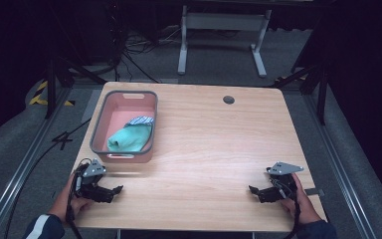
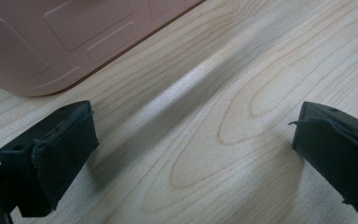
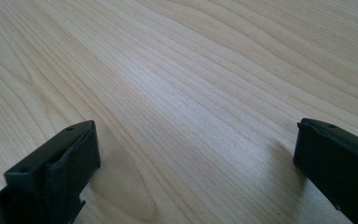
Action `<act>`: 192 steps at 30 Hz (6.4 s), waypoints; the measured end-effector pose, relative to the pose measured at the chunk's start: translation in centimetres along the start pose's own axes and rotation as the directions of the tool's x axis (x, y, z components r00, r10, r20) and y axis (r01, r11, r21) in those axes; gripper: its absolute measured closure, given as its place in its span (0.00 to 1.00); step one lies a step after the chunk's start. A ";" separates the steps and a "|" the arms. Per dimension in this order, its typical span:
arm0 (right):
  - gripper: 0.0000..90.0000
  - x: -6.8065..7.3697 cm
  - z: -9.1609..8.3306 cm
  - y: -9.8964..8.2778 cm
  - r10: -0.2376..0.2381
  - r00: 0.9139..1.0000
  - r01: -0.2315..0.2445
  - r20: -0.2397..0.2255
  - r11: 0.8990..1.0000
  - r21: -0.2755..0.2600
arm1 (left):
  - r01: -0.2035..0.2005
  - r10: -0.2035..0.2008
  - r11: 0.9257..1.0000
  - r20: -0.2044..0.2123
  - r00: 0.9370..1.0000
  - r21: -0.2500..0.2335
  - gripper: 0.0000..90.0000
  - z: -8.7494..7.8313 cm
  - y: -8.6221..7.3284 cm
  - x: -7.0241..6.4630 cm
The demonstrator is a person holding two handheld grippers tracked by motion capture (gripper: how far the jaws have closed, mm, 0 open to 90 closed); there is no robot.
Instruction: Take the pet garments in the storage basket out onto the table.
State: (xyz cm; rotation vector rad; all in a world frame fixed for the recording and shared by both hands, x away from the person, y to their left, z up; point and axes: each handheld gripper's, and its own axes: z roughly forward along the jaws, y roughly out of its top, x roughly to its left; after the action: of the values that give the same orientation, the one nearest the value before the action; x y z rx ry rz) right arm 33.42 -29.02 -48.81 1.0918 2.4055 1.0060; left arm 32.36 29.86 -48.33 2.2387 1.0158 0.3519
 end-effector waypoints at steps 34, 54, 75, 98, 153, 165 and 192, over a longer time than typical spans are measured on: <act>0.01 0.0 0.0 0.0 0.000 1.000 0.000 0.000 1.000 0.001 | -0.066 0.066 0.998 -0.016 0.998 0.025 0.24 -3.3 1.4 -0.4; 0.01 0.0 0.0 0.0 -0.001 1.000 0.001 0.000 1.000 0.001 | -0.095 0.093 0.995 -0.075 0.993 -0.023 0.23 -7.3 5.7 -1.4; 0.01 0.0 0.0 0.0 0.000 1.000 0.000 0.000 1.000 0.001 | -0.142 0.144 0.989 -0.082 0.986 0.037 0.23 -6.5 13.1 0.3; 0.01 0.0 0.0 0.0 0.000 1.000 0.000 0.000 1.000 0.001 | -0.122 0.140 0.954 -0.046 0.989 0.274 0.23 0.5 18.2 3.9; 0.01 0.0 0.0 0.0 0.000 1.000 0.000 0.000 1.000 0.001 | -0.033 0.101 0.881 -0.120 0.988 0.473 0.82 4.0 18.8 5.9; 0.01 0.0 0.0 0.0 -0.001 1.000 0.001 -0.001 1.000 0.001 | -0.082 0.130 0.950 -0.143 0.981 0.300 0.82 -1.1 19.6 4.2; 0.01 0.0 0.0 0.0 -0.001 1.000 0.001 -0.001 1.000 0.001 | -0.239 0.243 0.970 -0.138 0.960 0.043 0.83 -6.8 20.3 -1.1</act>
State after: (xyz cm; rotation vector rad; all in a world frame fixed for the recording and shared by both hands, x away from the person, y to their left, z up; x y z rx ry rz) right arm 33.37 -29.02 -48.80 1.0912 2.4068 1.0052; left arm 40.05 22.14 -29.93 2.3940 0.8216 0.6152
